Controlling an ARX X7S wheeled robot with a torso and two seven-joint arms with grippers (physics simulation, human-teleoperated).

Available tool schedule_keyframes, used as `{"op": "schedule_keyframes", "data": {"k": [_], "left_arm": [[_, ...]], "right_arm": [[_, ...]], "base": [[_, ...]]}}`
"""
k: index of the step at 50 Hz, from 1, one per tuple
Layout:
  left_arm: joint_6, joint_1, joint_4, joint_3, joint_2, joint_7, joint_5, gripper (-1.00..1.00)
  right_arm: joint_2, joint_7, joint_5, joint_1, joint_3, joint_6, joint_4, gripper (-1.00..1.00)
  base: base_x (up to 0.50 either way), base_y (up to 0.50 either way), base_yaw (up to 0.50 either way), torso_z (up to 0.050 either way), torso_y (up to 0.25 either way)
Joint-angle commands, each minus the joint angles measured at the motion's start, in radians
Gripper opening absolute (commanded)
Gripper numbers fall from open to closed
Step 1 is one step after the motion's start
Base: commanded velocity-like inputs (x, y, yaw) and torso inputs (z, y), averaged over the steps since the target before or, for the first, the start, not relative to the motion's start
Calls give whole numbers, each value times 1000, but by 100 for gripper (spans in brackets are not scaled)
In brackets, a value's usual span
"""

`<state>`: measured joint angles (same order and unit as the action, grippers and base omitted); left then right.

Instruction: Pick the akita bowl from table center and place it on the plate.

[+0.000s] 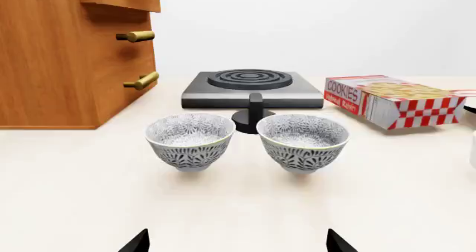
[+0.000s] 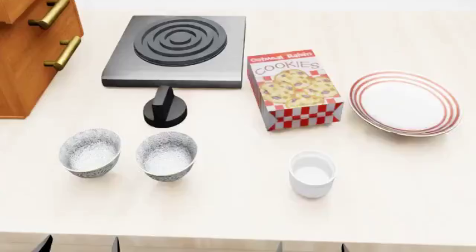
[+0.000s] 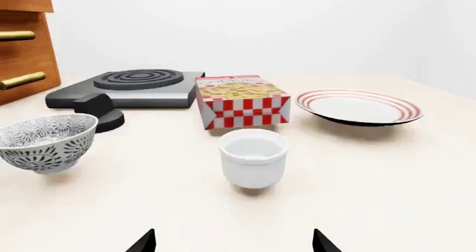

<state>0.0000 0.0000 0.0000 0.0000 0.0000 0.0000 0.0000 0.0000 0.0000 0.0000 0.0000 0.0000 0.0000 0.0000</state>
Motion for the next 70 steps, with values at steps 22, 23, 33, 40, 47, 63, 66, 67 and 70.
{"op": "schedule_keyframes", "data": {"k": [22,23,33,40,47,63,66,67,70], "left_arm": [[-222,36,408,-78,-91,-118,-175,100],[-223,39,418,-82,-94,-120,-180,100],[-150,60,400,-83,-108,-98,-220,100],[-165,60,414,-84,-117,-96,-261,100],[-171,50,414,-79,-125,-107,-269,100],[-173,45,421,-69,-140,-127,-285,100],[-172,45,420,-68,-143,-130,-288,100],[-172,45,421,-68,-144,-131,-289,100],[-170,45,420,-65,-146,-133,-291,100]], "right_arm": [[67,165,118,-105,63,-19,-296,100],[68,170,113,-108,62,-30,-301,100],[77,201,143,-166,87,-111,-347,100],[90,215,130,-167,75,-123,-358,100],[101,225,141,-159,69,-111,-356,100],[121,249,165,-148,58,-100,-352,100],[125,253,166,-151,55,-102,-355,100],[126,254,167,-151,54,-102,-356,100],[131,256,168,-153,50,-102,-359,100]], "base": [[1,0,0,0,0],[227,0,0,0,0],[433,0,0,0,0],[109,0,0,0,0],[500,0,0,0,0],[317,0,0,0,0],[0,0,0,0,0],[0,0,0,0,0],[0,0,0,0,0]]}}
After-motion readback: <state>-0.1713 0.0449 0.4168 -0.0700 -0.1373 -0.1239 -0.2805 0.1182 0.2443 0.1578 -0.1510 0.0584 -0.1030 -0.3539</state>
